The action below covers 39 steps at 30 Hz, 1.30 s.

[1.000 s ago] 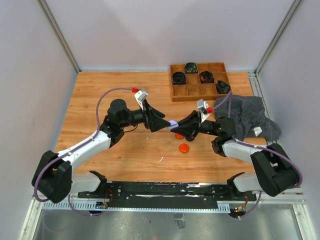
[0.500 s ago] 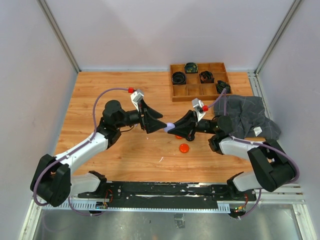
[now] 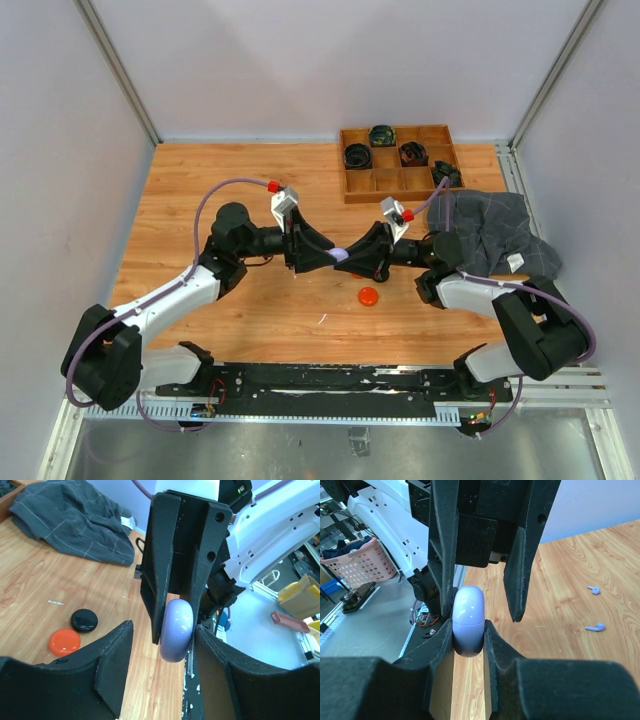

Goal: Insert the wireless bluetooth earbuds into the charging case
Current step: Open the charging case.

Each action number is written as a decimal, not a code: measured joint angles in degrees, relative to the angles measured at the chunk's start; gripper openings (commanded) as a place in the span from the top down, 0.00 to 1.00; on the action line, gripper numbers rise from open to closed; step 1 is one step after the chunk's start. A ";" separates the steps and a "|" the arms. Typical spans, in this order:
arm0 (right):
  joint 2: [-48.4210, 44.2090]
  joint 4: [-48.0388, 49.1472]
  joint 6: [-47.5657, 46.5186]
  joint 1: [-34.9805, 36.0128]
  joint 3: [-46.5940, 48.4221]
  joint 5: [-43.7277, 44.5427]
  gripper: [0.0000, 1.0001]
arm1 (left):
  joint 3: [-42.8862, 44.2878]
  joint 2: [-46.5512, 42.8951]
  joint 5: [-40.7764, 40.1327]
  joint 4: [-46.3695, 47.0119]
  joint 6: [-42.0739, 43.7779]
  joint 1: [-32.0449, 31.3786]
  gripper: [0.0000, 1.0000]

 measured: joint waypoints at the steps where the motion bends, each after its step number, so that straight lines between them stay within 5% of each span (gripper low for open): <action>1: 0.00 0.04 0.07 0.11 0.02 0.00 0.96 | 0.00 0.11 0.22 0.00 0.13 -0.33 0.47; 7: 0.11 0.09 0.28 0.87 0.07 0.07 0.92 | 0.00 0.22 1.49 0.37 0.63 -1.20 0.71; 14: 0.48 -0.11 0.52 0.85 0.09 -0.04 0.73 | 0.02 -0.04 2.86 0.85 2.16 -1.29 0.99; 22: 0.48 -0.22 0.13 0.92 0.09 -0.07 0.53 | 0.00 -1.60 2.89 0.17 5.09 -1.55 1.00; 36: 0.48 -1.05 -0.90 0.92 0.07 -0.50 0.82 | 0.00 -3.32 1.22 -5.57 10.38 -1.88 1.00; 39: 0.48 -1.38 -1.11 0.94 0.09 -0.66 0.74 | 0.07 -4.00 0.39 -7.06 11.23 -2.03 1.00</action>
